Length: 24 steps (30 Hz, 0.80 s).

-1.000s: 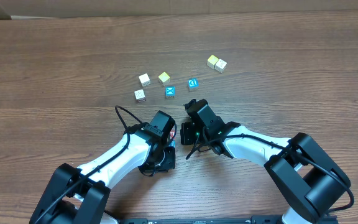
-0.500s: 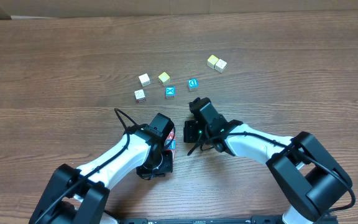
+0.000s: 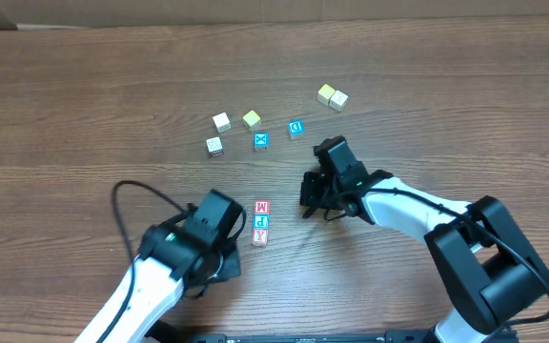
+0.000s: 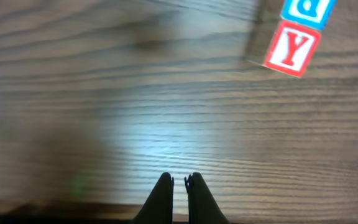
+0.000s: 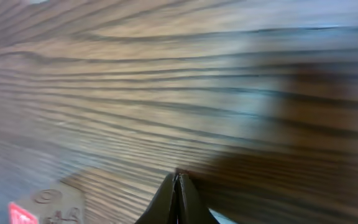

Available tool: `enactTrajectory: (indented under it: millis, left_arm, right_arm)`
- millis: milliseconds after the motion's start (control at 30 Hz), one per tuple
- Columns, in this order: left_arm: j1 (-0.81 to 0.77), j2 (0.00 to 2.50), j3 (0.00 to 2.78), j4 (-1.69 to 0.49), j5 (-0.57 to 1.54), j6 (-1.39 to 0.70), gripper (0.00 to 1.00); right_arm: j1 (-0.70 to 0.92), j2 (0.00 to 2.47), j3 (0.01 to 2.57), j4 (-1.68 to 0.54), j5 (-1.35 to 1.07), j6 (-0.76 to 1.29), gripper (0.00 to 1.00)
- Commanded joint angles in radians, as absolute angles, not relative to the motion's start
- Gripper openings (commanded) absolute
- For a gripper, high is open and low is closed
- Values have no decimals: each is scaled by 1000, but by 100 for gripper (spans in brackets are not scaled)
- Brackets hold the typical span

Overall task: Flip 3 blocks
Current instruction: 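Open both grippers and pull them back away from the row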

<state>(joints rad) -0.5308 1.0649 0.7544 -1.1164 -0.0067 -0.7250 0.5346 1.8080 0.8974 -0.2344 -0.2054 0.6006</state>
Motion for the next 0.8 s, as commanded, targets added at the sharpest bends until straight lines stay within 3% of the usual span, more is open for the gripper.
enactTrajectory:
  millis: [0,333,533,767]
  left_arm:
    - [-535,963,771,-1142,-146,-817,4]
    - [-439,813,947,-1280,-369,-823,4]
    - [-384,814,1203,-1370,-423,-781,4]
    - [-384,813,1453,-1460,-460,-782,14]
  right_arm:
    - [477,1757,892,-286,-148,572,4]
    - [373,1510,1003,-669,81,432,4]
    - [374,1351,1136,-883,243,384,16]
    - [375,1155,1266,-1032,273,336,33]
